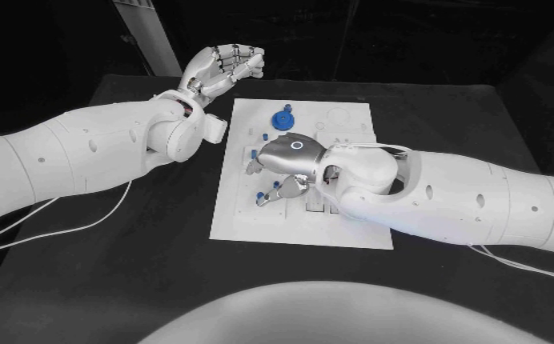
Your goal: Assemble the parts on the task board
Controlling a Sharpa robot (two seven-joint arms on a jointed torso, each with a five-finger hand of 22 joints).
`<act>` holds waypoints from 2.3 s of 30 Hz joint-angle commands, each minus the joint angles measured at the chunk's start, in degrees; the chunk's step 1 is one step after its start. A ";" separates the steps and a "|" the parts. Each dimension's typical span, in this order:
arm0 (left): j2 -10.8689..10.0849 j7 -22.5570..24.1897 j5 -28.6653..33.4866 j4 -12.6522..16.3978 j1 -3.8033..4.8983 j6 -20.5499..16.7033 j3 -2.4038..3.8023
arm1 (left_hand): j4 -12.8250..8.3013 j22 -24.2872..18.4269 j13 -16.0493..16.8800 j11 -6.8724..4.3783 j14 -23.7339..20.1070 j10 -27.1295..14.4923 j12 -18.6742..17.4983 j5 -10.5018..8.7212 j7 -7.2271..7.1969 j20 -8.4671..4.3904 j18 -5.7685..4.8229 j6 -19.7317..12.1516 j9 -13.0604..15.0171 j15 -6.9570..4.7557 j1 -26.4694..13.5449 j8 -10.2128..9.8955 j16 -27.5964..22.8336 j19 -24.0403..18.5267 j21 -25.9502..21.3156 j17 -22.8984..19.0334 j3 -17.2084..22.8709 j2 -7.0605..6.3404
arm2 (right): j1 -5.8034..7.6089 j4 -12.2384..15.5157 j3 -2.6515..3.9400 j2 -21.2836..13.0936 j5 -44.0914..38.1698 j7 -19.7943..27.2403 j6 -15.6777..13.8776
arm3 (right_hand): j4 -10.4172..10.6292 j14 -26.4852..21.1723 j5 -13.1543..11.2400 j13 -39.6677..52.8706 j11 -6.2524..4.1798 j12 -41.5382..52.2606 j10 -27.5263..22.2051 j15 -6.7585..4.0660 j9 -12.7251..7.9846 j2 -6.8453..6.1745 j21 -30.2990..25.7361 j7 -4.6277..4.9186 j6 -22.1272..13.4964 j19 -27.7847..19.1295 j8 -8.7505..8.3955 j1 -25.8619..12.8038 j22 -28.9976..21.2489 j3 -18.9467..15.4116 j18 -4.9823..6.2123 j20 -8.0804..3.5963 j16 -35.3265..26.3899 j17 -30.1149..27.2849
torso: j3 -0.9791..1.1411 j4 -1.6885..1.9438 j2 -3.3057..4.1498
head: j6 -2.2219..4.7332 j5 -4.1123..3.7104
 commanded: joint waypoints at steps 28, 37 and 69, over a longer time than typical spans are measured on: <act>0.94 8.21 0.15 -1.74 -0.04 0.77 0.04 | -0.10 -0.12 -0.11 0.06 -0.34 -0.44 0.33 0.35 5.67 -0.04 -0.97 -0.73 -0.15 0.04 -0.16 0.28 0.51 0.37 -0.23 -0.37 -0.60 0.47 | 3.49 8.20 -0.03 -25.26 48.98 -6.24 -10.27 | -0.33 1.26 0.62 79.59 -4.42 81.99 27.56 -2.78 1.77 5.80 -14.25 -3.63 -4.09 -7.39 9.29 -19.19 2.23 -8.61 3.86 -2.51 -1.72 4.39 | -0.28 0.15 -0.31 | -0.01 -3.39; 1.22 8.19 0.15 -1.89 -0.05 0.79 0.04 | -0.10 -0.13 -0.11 0.07 -0.35 -0.46 0.37 0.36 5.67 -0.04 -0.97 -0.78 -0.15 0.05 -0.15 0.31 0.54 0.38 -0.23 -0.42 -0.64 0.47 | 3.43 10.55 -1.51 -28.29 51.35 -11.86 -9.24 | 0.05 6.06 1.22 85.94 -3.60 84.87 34.33 -1.97 4.35 5.78 0.66 -3.25 -0.49 0.90 18.91 -22.31 10.57 -8.42 0.55 -0.92 1.64 15.07 | -0.29 -0.04 -0.25 | -0.01 -5.02; 0.99 8.25 0.15 -1.81 -0.27 0.94 0.03 | -0.10 -0.16 -0.11 0.08 -0.39 -0.50 0.46 0.37 5.68 -0.04 -0.98 -0.84 -0.15 0.06 -0.13 0.39 0.62 0.37 -0.25 -0.53 -0.71 0.52 | 3.22 13.66 -2.61 -28.50 39.25 -30.96 -1.69 | -0.14 6.06 12.01 85.94 -5.77 84.87 34.33 -4.07 7.45 5.48 9.95 -5.69 4.07 5.95 21.91 -20.94 15.08 -7.38 -1.76 -3.21 1.64 15.07 | -0.13 -0.05 -0.23 | -0.01 -6.85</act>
